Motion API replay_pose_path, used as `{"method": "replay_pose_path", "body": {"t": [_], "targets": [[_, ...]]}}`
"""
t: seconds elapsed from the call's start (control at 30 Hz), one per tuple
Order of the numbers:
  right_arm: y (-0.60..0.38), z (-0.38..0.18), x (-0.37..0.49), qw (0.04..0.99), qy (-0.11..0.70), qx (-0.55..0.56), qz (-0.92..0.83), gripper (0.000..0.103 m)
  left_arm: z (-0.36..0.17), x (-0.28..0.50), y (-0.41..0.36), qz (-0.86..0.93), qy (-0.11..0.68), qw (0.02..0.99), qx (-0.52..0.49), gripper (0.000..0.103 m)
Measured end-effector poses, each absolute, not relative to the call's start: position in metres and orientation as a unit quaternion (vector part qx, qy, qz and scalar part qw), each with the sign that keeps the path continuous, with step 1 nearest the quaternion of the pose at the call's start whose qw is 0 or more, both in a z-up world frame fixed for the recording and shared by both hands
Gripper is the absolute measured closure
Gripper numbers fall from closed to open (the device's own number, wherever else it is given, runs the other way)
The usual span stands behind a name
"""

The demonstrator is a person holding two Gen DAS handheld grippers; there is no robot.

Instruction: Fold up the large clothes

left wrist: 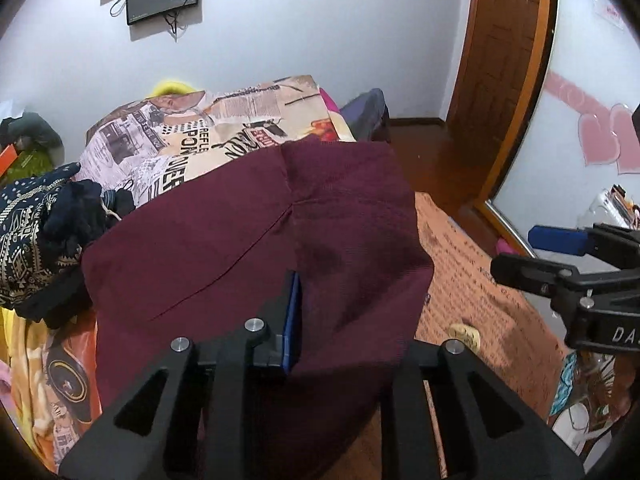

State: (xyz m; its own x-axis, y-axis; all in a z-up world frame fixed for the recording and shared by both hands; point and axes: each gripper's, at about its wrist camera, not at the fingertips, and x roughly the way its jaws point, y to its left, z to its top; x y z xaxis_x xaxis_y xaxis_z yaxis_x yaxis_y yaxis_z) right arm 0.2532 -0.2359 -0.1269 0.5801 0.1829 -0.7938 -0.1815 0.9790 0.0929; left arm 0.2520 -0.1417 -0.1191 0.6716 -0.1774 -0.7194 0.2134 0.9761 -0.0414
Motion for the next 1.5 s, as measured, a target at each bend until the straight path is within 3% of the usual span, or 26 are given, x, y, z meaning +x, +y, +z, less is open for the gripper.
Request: {"method": "replay_pose_path", "body": {"t": [0.2,0.27,0.33,0.87,1.13,1.33,1.5], "targets": [[-0.235,-0.117,0.236,0.893,0.436,-0.01,0.115,0.039,-0.116,0.234,-0.139,-0.137,0.405,0.903,0.042,0.075],[-0.232,-0.114,0.233,0.894,0.431,-0.014,0.12,0.039,-0.111,0.222,-0.137,-0.152,0.402,0.902,0.045,0.056],[-0.227,-0.11,0.231,0.896,0.424,-0.02,0.127,0.039,-0.103,0.211,-0.133,-0.159,0.391,0.906,0.039,0.044],[-0.149,-0.077,0.255,0.898,0.373,-0.071,0.224,0.036,-0.056,0.204,-0.03,-0.038,0.332,0.943,0.012,0.035],[-0.128,-0.104,0.277,0.88,0.402,-0.093,0.233,0.035,-0.109,0.216,0.005,-0.006,0.399,0.917,-0.006,0.035],[-0.172,-0.139,0.296,0.848,0.477,-0.018,0.231,0.035,-0.158,0.211,0.005,-0.016,0.445,0.896,-0.013,0.035],[-0.187,-0.161,0.284,0.84,0.491,-0.026,0.23,0.03,-0.177,0.206,0.002,-0.021,0.453,0.89,-0.035,0.033]]}}
